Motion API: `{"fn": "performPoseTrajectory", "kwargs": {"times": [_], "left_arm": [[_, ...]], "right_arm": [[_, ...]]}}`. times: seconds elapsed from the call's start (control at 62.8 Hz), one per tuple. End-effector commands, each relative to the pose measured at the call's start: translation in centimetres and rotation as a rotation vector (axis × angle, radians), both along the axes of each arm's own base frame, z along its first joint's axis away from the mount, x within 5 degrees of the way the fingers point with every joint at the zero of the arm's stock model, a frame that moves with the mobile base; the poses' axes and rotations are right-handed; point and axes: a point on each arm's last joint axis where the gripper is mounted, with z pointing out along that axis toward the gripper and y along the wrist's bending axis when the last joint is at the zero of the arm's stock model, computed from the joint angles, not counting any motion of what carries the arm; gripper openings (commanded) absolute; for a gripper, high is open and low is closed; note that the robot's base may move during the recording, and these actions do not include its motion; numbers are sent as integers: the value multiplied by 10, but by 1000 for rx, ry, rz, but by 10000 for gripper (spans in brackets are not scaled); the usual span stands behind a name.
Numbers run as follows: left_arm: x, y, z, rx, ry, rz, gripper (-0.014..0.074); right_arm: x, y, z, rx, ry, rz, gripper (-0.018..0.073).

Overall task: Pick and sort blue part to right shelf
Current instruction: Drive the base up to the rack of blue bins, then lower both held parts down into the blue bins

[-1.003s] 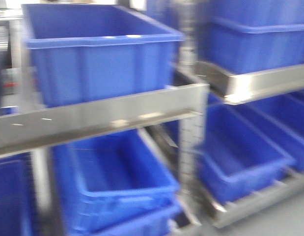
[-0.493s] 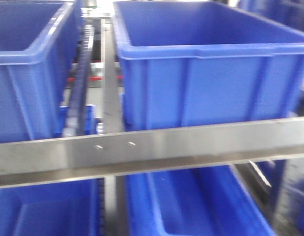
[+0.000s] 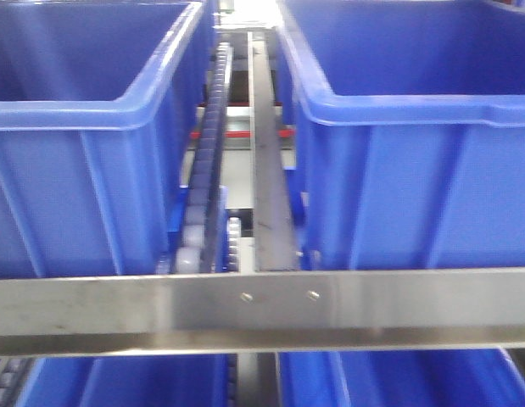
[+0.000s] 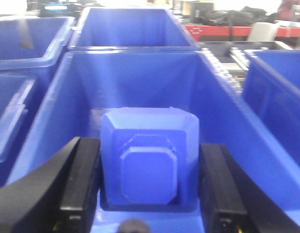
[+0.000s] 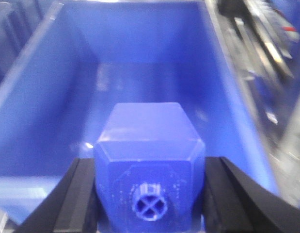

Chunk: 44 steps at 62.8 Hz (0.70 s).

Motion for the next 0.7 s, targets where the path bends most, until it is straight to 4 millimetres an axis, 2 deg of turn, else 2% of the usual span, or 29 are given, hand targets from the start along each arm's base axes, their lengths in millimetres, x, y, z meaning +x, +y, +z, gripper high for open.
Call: {"fn": "performPoseTrajectory", "kwargs": {"times": [0.0, 0.684], "left_arm": [[-1, 1, 19, -16, -120, 10, 315], [-1, 1, 19, -16, -120, 10, 315]], "right_arm": [[0, -1, 17, -8, -116, -5, 358], [0, -1, 17, -8, -116, -5, 358]]}}
